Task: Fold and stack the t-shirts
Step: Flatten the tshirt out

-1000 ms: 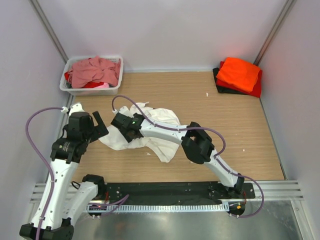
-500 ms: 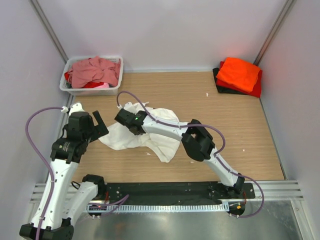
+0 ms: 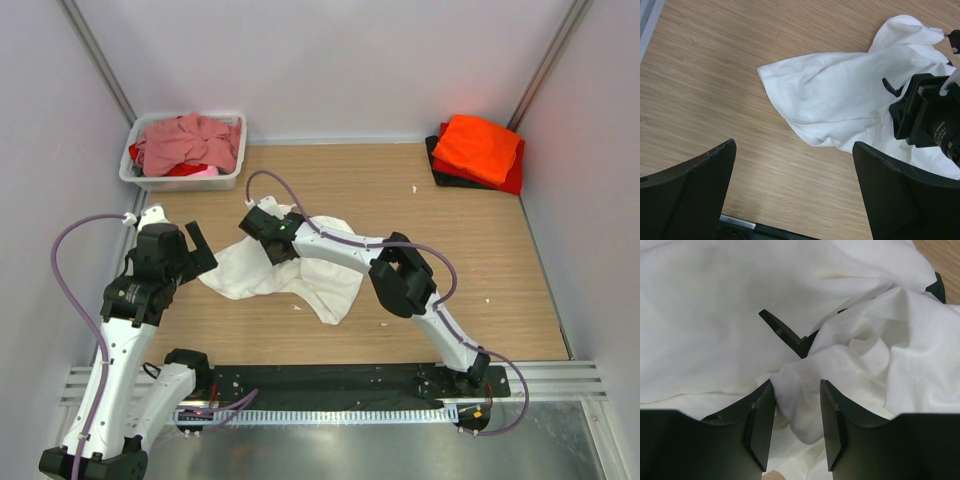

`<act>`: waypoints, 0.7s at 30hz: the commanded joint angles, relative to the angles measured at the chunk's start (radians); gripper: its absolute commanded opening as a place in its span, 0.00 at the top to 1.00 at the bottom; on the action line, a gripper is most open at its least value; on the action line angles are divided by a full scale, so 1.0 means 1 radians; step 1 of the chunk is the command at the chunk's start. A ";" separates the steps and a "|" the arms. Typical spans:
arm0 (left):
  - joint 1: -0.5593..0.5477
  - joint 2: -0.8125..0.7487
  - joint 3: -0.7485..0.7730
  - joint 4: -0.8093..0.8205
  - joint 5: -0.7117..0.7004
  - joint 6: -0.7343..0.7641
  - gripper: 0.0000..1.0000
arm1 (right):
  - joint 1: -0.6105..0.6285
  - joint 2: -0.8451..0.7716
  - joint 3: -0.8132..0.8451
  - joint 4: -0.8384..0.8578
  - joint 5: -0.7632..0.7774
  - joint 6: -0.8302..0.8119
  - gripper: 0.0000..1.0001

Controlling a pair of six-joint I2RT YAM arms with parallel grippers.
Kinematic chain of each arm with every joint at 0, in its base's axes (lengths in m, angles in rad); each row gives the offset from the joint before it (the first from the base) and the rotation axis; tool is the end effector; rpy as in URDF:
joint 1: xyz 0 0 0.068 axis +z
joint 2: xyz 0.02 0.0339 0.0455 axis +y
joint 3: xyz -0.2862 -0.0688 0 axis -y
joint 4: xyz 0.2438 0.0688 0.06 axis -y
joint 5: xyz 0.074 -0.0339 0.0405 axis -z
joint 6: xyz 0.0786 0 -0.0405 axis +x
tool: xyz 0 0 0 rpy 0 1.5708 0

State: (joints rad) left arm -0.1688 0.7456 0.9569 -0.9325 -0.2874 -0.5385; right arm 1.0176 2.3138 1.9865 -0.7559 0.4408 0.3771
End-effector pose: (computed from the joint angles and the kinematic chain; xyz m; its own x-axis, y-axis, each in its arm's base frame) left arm 0.1494 -0.0029 0.3188 -0.5338 -0.4079 -0.7407 -0.3757 0.8992 -0.2245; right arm 0.3079 0.4348 0.1745 -0.6762 -0.4613 -0.5744 -0.4469 0.8767 -0.1779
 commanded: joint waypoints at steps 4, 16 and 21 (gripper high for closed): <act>0.005 -0.014 -0.006 0.037 0.004 0.008 0.00 | -0.017 -0.083 0.005 0.046 -0.042 0.031 0.56; 0.005 -0.017 -0.007 0.040 0.004 0.008 0.00 | -0.074 -0.134 -0.045 0.089 -0.106 0.051 0.51; 0.005 -0.015 -0.007 0.040 0.004 0.008 0.00 | -0.079 -0.143 -0.072 0.089 -0.117 0.049 0.55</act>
State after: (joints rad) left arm -0.1688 0.7410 0.9565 -0.9321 -0.2874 -0.5381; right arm 0.9337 2.2467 1.9350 -0.6899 0.3286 0.4210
